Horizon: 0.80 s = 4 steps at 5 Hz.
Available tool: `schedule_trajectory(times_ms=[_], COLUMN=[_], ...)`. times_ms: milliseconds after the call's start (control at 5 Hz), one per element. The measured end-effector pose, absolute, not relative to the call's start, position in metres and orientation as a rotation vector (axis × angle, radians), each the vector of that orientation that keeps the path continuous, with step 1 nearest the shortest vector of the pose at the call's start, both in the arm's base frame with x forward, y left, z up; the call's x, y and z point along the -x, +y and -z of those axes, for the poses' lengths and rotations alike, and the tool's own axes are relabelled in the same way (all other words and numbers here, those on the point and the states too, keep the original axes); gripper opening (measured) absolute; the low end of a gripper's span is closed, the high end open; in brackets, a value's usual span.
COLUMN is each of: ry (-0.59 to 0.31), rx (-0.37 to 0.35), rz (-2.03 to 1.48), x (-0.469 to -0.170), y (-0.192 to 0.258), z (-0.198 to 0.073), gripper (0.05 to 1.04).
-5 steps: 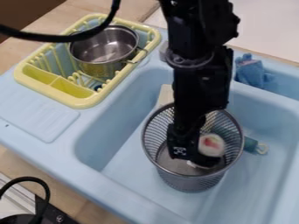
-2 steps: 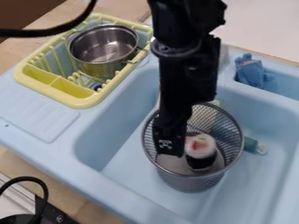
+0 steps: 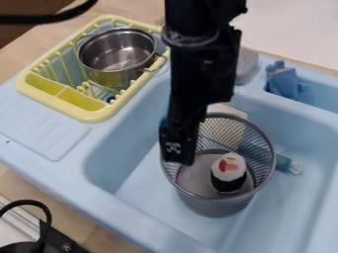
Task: Moved the sushi from the pot to the basket in sink
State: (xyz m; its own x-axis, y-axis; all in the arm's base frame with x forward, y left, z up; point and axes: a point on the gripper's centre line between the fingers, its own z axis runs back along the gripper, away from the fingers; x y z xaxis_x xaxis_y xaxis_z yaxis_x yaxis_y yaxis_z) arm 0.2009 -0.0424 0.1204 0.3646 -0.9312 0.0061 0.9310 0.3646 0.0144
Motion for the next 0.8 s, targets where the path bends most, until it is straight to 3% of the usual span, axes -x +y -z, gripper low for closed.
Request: schedule_trajectory(times_ms=[200,600,800], ry=[0.016,-0.029,-0.028], rx=[-0.03,-0.062,-0.018], rz=[1.2,0.928,0.717], x=[-0.203,-0.191,-0.179], y=[-0.028,0.002,0.021], z=[-0.125,-0.137,-0.136], gripper=[0.999,0.999,0.999])
